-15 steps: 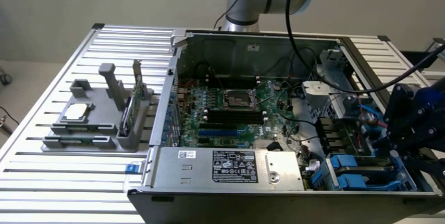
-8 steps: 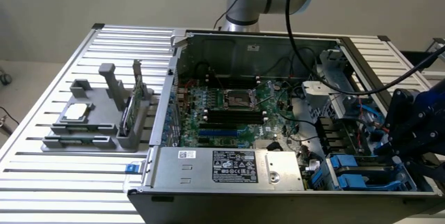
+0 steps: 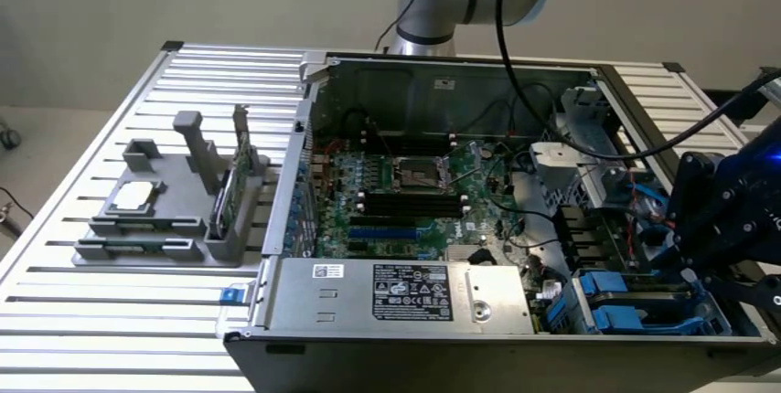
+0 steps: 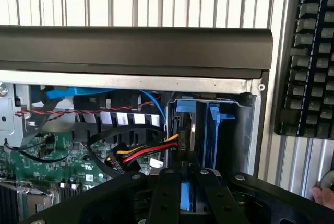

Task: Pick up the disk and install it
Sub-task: 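Insert the first disk wire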

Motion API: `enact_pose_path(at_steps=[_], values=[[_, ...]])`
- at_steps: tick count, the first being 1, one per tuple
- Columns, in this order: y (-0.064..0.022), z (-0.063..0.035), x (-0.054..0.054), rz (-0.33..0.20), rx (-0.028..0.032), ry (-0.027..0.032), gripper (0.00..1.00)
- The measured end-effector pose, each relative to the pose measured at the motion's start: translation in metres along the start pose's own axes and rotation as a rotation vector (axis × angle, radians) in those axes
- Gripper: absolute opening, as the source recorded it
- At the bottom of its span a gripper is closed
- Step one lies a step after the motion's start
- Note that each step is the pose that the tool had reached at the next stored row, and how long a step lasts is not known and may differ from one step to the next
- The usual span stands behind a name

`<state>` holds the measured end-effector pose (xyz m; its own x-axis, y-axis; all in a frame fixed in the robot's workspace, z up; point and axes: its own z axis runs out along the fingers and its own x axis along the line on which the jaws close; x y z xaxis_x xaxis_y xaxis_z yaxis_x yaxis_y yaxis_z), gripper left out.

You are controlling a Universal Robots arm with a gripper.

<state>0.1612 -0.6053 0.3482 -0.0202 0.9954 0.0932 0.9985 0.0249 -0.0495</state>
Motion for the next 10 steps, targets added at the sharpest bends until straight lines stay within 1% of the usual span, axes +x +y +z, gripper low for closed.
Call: enact_pose_path(at_steps=[1,5,7,8,10], values=[[0.0,0.0001,0.0012,0.0,0.0001,-0.0037,0.16],[0.0,0.0012,0.0024,0.014,-0.0009,-0.0132,0.16],[0.0001,0.0022,0.0028,0.023,-0.0016,-0.0202,0.16],[0.0001,0.0026,0.0032,0.026,-0.0018,-0.0217,0.16],[0.0001,0.0036,0.0047,0.031,-0.0023,-0.0227,0.16]])
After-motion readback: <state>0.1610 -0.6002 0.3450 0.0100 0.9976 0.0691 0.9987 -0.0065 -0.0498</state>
